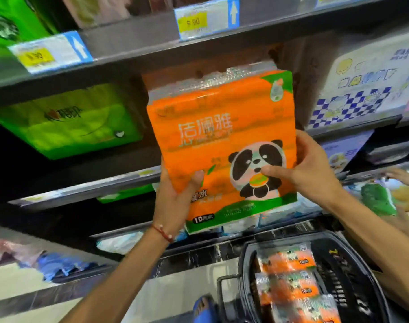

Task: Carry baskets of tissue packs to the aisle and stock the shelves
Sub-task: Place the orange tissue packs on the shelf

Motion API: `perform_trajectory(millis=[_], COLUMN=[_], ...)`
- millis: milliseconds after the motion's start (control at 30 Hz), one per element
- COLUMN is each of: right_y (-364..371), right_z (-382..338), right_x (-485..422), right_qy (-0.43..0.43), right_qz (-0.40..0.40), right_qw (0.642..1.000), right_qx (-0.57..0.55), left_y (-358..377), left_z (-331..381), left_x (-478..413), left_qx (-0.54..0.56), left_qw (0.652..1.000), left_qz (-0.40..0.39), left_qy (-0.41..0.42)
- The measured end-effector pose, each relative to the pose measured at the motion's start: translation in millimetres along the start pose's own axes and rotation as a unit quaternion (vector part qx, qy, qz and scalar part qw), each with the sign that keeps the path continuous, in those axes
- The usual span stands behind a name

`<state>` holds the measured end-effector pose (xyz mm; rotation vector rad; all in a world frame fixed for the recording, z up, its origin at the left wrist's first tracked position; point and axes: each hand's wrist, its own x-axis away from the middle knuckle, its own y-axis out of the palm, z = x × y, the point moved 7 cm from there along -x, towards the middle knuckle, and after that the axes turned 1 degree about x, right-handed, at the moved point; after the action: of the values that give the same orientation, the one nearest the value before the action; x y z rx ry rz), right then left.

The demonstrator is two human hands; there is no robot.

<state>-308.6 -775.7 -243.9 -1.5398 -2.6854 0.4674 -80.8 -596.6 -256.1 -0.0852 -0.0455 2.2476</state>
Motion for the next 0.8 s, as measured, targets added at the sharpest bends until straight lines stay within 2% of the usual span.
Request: perform_trajectory(millis=[133,267,367,600,800], right_y=[-2,-4,-10,-33,-28], right_z=[-7,-19,-31,-36,-9], right_x=[9,12,4,-41,-62], right_qy=[-0.02,-0.057,-0.1,-0.196,-0.226], right_qz=[0.048,0.098,0.126,0.136,0.204], right_qw=[0.998,0.991,0.984,0.961,0.942], right_qx=[0.046,0.066,0.076,0.138,0.144], left_y=[-3,-2,-1,9,14], left_z=[18,50,68,82,51], left_x=[2,-11,-27,-72,-97], left_qx=[-0.087,-0.147,-0.155,-0.186,-0.121], left_qw=[0.995,0.979,0.971,0.945,0.948], left_qz=[0.022,0.028,0.031,0.068,0.071], left_qy=[0.051,0.136,0.182,0.261,0.284])
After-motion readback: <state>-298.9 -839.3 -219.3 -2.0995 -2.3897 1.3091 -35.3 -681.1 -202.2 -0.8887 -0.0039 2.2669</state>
